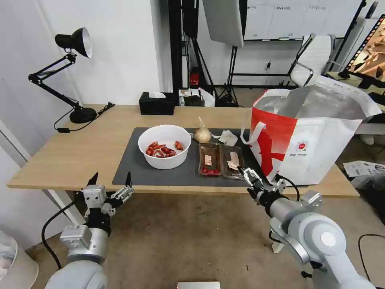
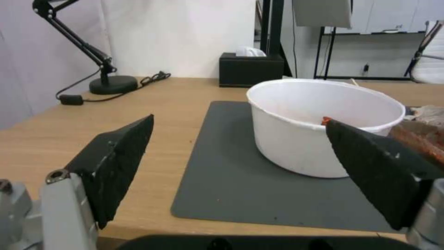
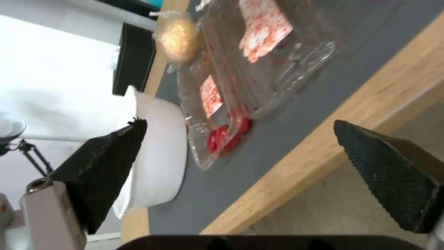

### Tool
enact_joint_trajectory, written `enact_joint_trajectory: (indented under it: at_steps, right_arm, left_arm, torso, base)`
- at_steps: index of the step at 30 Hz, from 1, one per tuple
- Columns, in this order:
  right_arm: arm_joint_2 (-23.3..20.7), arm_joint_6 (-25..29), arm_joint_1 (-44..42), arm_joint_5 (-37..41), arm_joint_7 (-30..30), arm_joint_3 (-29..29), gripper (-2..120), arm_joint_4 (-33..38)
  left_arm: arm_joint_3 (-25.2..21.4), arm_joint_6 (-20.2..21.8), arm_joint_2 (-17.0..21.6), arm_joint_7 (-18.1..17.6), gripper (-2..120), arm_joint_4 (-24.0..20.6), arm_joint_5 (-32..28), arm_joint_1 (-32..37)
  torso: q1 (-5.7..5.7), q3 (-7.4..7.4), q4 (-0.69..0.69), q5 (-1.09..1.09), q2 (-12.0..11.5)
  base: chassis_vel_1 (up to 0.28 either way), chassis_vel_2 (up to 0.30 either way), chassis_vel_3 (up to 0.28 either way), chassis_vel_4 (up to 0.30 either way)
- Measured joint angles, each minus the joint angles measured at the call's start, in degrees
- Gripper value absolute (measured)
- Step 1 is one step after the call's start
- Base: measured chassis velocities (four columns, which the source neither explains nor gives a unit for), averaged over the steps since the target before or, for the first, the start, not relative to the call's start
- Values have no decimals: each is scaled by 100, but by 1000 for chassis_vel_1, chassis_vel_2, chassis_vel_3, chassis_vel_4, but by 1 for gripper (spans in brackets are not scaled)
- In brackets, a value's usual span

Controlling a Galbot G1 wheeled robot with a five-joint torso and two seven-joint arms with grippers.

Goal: Pick up the trash from the table and place it into the takeout bag.

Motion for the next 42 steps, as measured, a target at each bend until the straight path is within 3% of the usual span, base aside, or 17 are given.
enact_joint_trajectory:
  at_steps: [15,42]
  right_arm:
    - [175,-127,952,372,334,-387,100,-827]
    - [550,-156,1430,218,561,-378,100,-1551]
  left_arm:
    - [-18,0,-25,-12,100,32,-1,41]
    - [-46,-21,54,-26,100,161,-26,-9]
  torso:
    - [0,0,0,1,0]
    - [-1,-3,0,-2,2]
  base:
    - [0,0,0,0]
    - [0,0,0,0]
